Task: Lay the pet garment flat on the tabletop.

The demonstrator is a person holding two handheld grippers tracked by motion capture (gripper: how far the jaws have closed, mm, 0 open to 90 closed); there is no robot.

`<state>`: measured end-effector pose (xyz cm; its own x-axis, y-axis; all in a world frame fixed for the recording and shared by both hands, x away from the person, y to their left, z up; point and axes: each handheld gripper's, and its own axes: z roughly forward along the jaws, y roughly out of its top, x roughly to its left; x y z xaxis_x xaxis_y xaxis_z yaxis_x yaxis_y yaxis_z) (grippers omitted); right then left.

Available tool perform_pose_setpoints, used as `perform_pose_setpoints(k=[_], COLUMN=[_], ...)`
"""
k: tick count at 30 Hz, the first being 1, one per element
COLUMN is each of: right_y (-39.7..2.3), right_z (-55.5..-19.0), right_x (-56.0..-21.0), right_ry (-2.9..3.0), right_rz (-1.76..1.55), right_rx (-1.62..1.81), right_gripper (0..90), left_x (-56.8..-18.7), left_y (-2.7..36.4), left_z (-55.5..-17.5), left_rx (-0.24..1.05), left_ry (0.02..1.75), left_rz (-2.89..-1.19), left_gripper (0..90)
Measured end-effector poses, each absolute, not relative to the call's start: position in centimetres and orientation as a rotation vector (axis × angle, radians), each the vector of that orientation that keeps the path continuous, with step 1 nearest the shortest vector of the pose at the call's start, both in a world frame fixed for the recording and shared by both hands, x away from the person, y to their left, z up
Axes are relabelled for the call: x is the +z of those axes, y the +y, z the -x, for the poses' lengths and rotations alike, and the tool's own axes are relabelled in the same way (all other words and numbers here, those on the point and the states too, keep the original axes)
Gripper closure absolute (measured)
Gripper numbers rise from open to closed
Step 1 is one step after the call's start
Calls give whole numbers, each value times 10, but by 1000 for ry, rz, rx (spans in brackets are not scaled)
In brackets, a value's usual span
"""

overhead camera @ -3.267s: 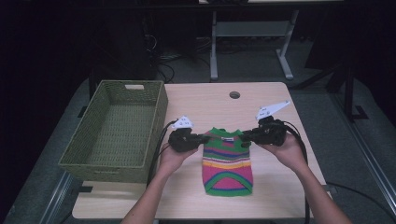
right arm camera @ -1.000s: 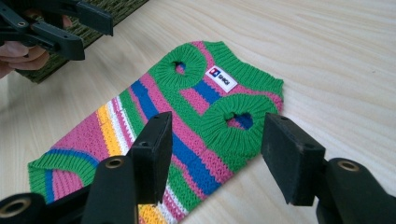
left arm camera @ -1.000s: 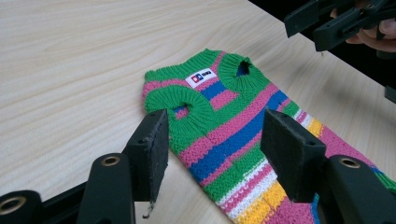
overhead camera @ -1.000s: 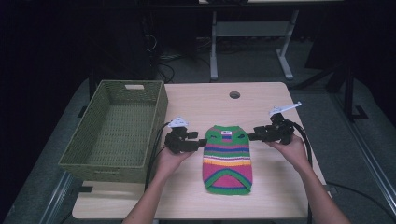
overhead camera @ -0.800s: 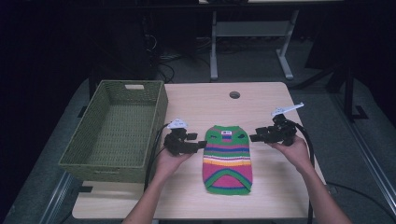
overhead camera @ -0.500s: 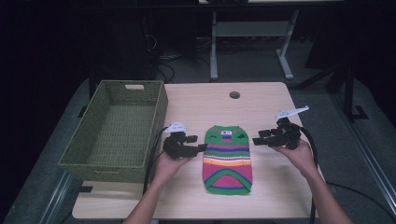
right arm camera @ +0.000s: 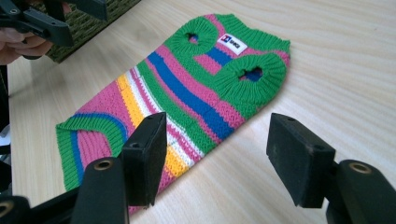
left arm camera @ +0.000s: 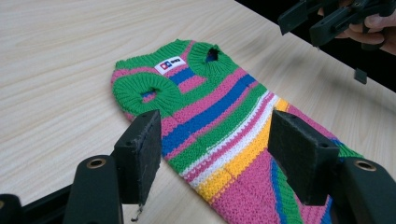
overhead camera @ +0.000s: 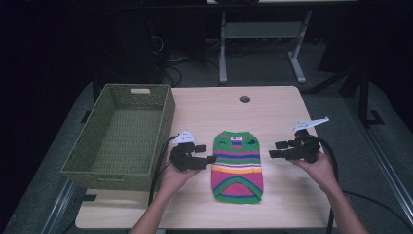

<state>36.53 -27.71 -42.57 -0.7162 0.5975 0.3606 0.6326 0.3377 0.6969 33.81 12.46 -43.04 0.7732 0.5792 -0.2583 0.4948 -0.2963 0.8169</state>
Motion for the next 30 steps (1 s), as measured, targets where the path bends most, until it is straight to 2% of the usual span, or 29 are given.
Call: perform_pose_setpoints(k=[30], right_y=[-292], right_z=[-330], right_x=[-438], right_ry=[-2530], right_rz=[1170], right_rx=[-1345], right_gripper=[348], left_x=[-445], left_y=[137], left_z=[-309], left_rx=[100], left_ry=[805], left_rz=[-1991], left_gripper=[279])
